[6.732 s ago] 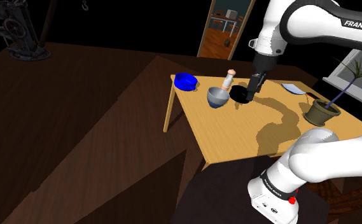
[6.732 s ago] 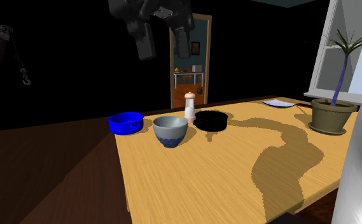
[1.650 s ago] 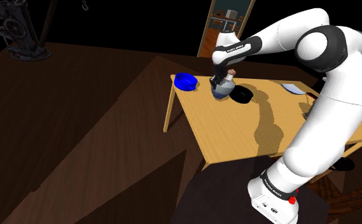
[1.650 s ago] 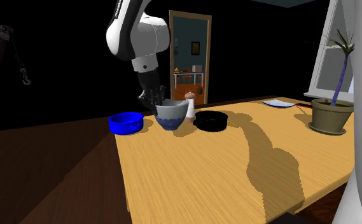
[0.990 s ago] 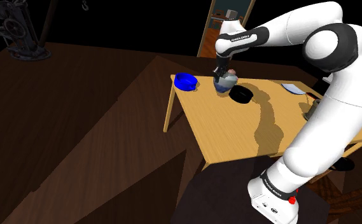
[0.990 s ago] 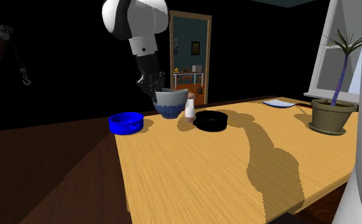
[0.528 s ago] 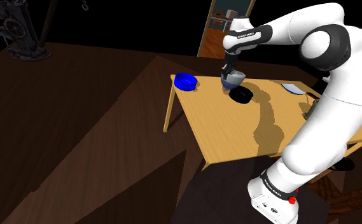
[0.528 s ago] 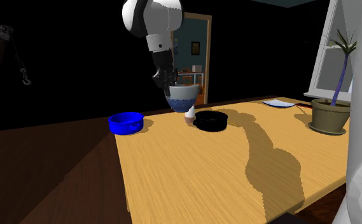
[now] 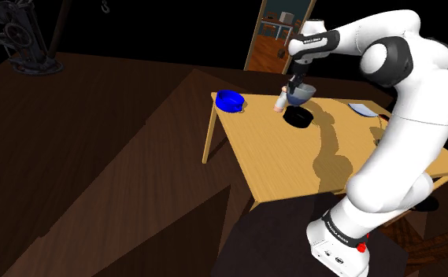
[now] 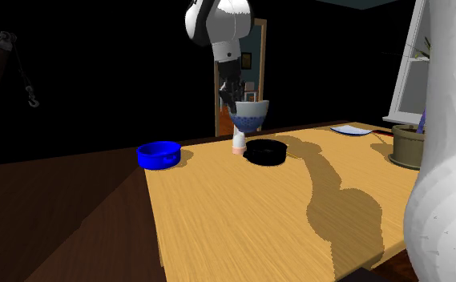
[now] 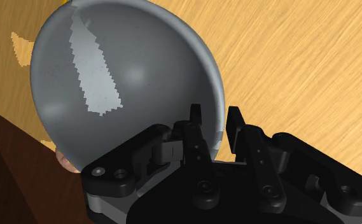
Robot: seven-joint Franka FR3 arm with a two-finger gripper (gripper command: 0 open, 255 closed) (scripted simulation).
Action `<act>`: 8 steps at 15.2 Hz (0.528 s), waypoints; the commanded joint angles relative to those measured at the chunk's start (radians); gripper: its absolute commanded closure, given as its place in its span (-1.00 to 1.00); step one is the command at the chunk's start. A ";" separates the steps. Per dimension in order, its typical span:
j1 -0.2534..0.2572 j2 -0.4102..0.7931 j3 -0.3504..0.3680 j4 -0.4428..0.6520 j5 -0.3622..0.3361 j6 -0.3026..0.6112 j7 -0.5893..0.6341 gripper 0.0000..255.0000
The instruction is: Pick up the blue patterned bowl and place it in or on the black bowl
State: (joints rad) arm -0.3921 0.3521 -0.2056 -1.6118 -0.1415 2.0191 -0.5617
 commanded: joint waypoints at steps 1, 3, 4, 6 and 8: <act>-0.034 0.039 -0.009 0.071 0.017 -0.022 -0.051 1.00; -0.067 0.081 -0.017 0.140 0.033 -0.043 -0.095 1.00; -0.085 0.104 -0.019 0.178 0.042 -0.055 -0.117 1.00; -0.121 0.154 -0.024 0.262 0.059 -0.083 -0.160 1.00; -0.159 0.211 -0.027 0.360 0.077 -0.118 -0.201 1.00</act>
State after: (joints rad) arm -0.5330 0.5474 -0.2301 -1.2835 -0.0709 1.9118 -0.7406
